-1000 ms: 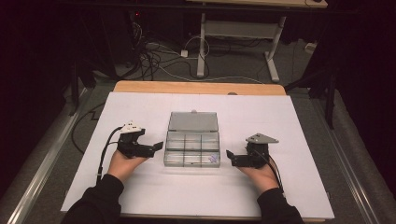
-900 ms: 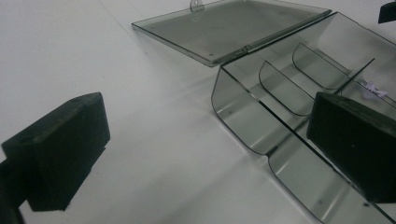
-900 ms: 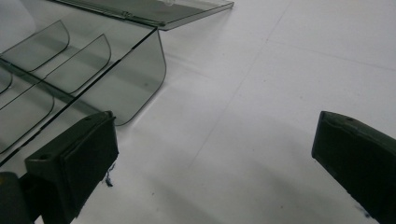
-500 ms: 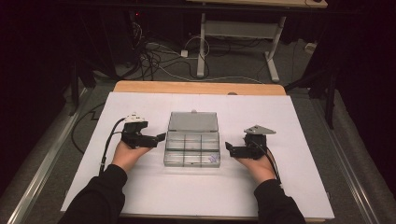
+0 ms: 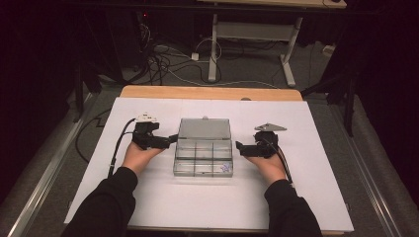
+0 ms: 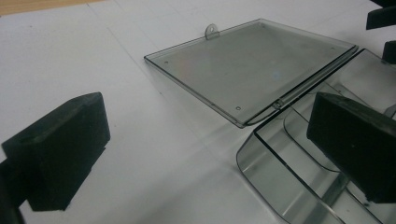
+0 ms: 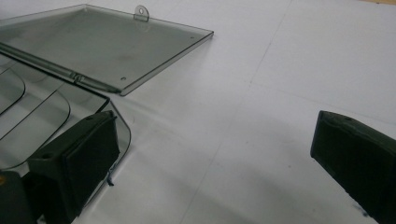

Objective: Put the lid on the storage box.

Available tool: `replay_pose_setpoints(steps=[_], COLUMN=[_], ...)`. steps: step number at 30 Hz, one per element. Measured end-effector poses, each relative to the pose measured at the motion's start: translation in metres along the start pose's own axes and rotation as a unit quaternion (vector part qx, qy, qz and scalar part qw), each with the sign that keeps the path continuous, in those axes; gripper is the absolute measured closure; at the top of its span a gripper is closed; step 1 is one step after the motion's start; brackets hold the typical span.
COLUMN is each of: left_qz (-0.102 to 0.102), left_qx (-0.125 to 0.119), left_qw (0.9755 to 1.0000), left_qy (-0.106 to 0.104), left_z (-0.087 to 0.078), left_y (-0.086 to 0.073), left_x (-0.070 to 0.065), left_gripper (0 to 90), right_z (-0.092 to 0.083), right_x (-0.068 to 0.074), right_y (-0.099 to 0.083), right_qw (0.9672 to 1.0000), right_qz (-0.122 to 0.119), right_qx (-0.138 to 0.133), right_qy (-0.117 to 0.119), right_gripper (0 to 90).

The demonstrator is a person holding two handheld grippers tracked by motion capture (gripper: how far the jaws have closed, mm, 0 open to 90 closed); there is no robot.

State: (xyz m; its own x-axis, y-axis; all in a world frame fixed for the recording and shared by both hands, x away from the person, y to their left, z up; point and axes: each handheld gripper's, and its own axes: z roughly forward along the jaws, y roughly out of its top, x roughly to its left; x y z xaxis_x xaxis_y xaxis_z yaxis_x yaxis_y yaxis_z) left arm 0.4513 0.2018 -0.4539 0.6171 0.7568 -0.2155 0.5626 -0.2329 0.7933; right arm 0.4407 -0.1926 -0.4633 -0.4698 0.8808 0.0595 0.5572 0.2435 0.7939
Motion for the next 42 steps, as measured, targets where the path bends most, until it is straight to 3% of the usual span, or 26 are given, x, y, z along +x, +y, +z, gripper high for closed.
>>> replay_pose_setpoints(steps=[11,20,28,35,39,42], left_qz=[-0.002,-0.011,-0.011,-0.011,-0.007,-0.011], left_qx=[0.007,0.009,0.006,0.010,0.006,0.010], left_qw=[0.9999,0.9996,0.9994,0.9995,0.9994,0.9994], left_qy=[-0.010,-0.024,-0.032,-0.028,-0.032,-0.032], left_z=[0.017,0.026,0.029,0.026,0.027,0.030], left_y=[0.009,0.007,0.007,0.007,0.008,0.008], left_x=[-0.005,-0.014,-0.020,-0.018,-0.020,-0.020], left_gripper=[0.0,0.3,1.8,3.4,8.3,10.1], right_z=[0.011,0.024,0.036,0.045,0.049,0.051], right_x=[-0.004,0.009,0.028,0.027,0.024,0.025], right_y=[0.017,0.030,0.045,0.042,0.040,0.040], right_qw=[0.9999,0.9995,0.9988,0.9981,0.9965,0.9964], right_qz=[0.013,0.015,0.005,0.015,0.042,0.039], right_qx=[-0.002,0.000,0.008,0.022,0.027,0.027], right_qy=[0.009,0.028,0.048,0.055,0.068,0.070], right_gripper=[6.3,13.0,17.0,17.5,18.6,19.4])
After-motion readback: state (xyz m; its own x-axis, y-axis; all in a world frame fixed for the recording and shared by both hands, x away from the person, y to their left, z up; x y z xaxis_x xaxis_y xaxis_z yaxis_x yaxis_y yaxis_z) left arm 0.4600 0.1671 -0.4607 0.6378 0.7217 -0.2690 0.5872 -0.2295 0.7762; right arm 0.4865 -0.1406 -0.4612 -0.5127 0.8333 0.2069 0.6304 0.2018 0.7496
